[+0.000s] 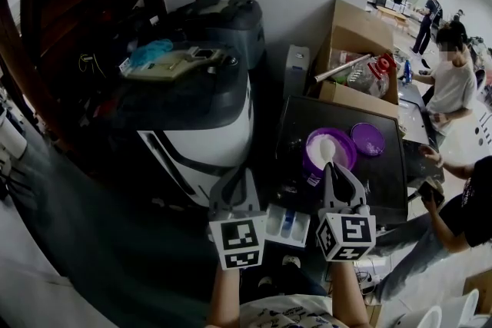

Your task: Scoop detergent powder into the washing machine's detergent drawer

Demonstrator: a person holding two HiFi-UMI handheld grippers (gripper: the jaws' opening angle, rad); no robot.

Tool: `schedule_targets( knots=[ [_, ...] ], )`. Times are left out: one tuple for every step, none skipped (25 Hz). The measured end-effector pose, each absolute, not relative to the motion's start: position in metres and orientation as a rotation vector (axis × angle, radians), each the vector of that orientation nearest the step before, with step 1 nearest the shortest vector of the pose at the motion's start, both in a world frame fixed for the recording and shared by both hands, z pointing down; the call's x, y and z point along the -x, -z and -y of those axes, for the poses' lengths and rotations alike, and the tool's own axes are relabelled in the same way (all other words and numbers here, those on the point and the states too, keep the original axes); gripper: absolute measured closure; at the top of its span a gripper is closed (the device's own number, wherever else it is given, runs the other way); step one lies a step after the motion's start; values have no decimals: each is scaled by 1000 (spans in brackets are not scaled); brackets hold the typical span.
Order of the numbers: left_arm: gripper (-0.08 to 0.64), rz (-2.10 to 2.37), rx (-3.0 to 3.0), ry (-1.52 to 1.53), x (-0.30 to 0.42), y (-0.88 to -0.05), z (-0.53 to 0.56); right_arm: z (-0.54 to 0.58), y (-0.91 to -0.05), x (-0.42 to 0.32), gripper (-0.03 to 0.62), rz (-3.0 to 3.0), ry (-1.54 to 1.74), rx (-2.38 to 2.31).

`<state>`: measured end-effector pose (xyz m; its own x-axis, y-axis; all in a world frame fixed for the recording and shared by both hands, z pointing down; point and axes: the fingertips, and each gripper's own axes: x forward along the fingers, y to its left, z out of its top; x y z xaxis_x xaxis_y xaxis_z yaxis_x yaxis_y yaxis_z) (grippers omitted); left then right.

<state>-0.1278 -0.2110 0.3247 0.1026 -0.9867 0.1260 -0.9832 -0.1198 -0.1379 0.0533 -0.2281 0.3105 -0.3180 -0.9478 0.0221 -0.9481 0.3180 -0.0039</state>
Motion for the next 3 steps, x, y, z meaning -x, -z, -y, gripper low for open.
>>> schedule_targets(
  knots=[
    [557, -2072, 2317, 291, 128, -325, 211, 228, -311, -54, 572, 2538, -25, -1825],
    [557, -2074, 2316, 290, 127, -325, 211, 228, -311, -54, 572, 2539, -25, -1824],
    [557, -2075, 2315, 289, 127, -325, 210, 228, -312, -55, 572, 2539, -26, -1823]
  ],
)
